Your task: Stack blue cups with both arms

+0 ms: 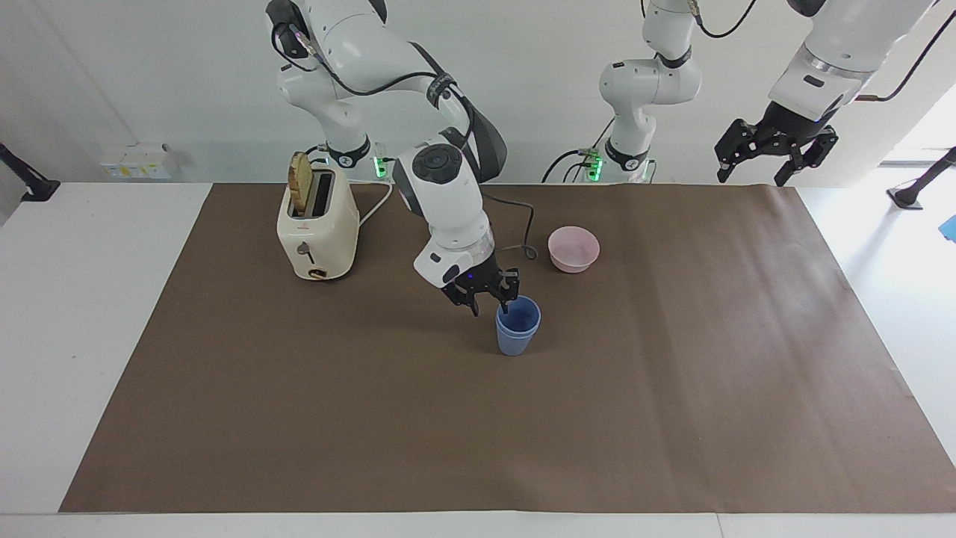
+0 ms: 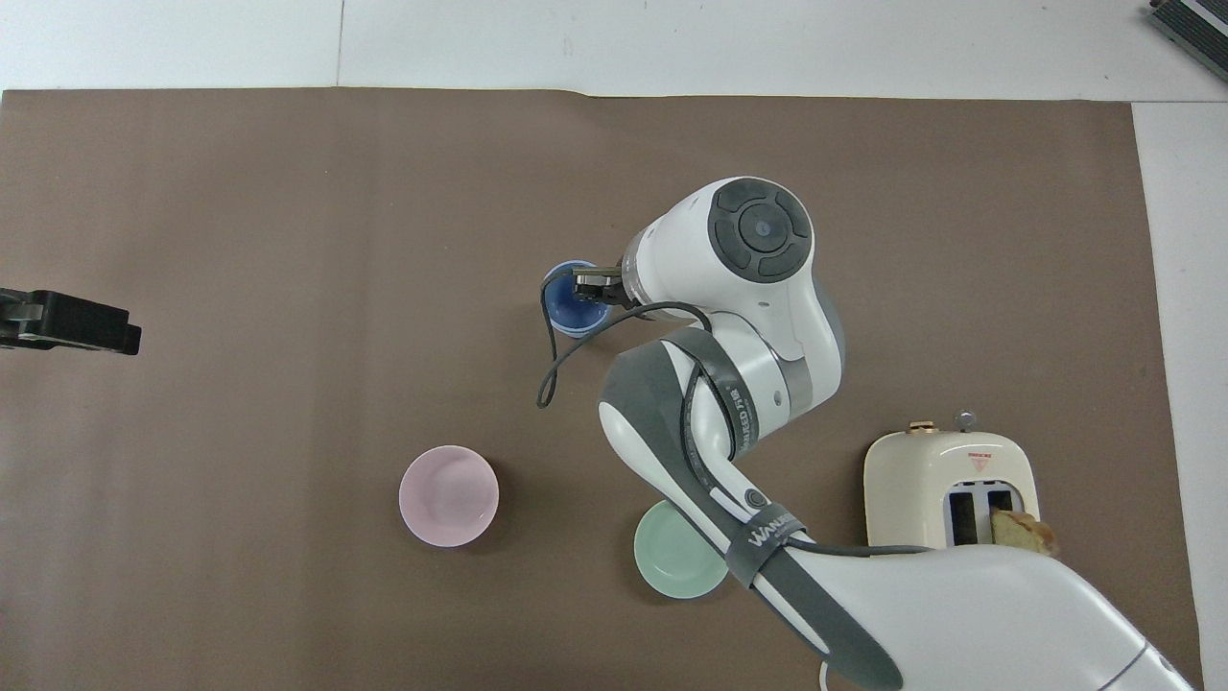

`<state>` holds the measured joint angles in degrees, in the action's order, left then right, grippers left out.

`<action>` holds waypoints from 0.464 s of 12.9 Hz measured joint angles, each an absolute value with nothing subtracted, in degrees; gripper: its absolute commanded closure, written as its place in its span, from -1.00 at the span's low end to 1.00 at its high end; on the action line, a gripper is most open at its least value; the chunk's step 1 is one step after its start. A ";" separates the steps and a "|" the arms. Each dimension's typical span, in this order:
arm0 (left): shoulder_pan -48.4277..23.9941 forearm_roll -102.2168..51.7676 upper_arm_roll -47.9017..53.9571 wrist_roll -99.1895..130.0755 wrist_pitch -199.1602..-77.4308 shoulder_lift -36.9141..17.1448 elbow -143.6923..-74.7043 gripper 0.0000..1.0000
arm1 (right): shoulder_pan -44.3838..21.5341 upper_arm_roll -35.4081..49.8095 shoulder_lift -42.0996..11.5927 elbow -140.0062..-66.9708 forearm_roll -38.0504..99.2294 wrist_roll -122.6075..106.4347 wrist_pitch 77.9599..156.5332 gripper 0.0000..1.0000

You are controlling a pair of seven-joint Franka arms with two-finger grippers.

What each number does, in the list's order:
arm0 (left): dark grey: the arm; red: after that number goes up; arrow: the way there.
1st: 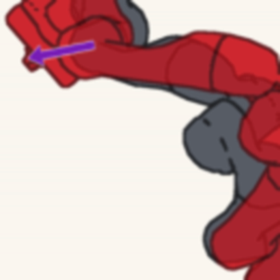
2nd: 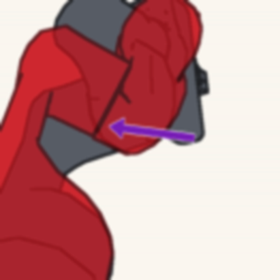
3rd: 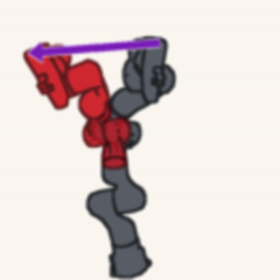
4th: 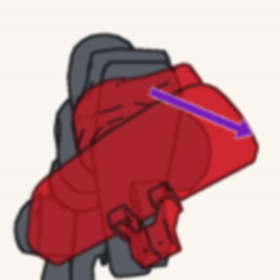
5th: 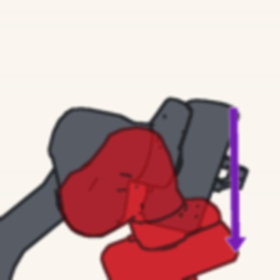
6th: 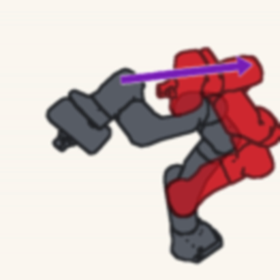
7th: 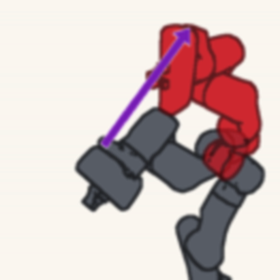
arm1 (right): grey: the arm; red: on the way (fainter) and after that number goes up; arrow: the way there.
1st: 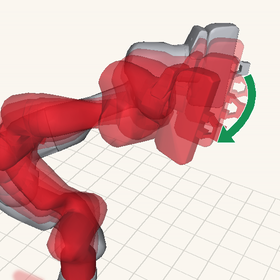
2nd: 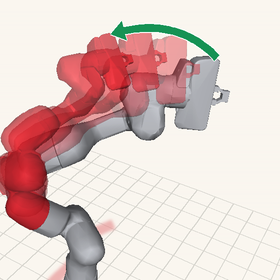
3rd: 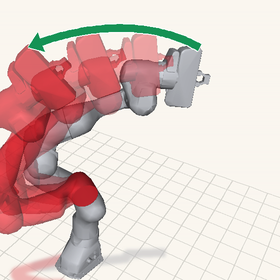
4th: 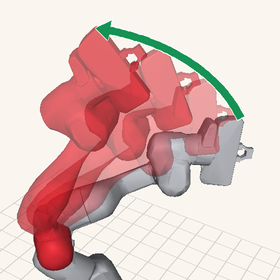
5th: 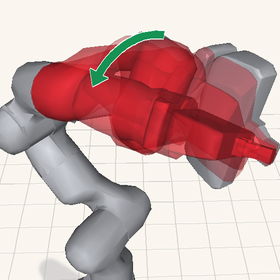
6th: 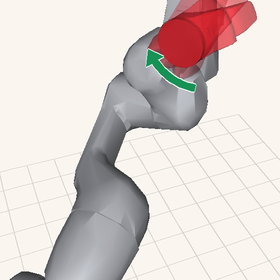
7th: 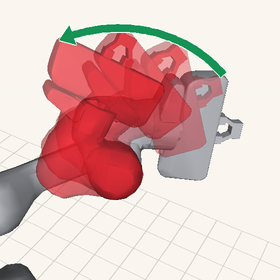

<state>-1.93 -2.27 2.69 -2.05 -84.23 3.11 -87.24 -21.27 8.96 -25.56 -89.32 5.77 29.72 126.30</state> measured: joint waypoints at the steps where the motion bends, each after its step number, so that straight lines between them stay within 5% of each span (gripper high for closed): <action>1: -1.93 -2.27 2.69 -2.05 -84.23 3.11 -87.24 -1.00 | -21.22 8.93 -25.56 -89.30 5.77 29.72 126.30 -1.00; 6: -1.93 -2.27 2.69 -2.05 -84.23 3.11 -87.24 -1.00 | -18.83 8.25 -24.85 -88.10 4.86 29.60 125.95 -1.00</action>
<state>-1.93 -2.27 2.69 -2.05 -84.23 3.11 -87.24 -18.83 8.25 -24.85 -88.10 4.86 29.60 125.95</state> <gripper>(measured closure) 0.000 0.000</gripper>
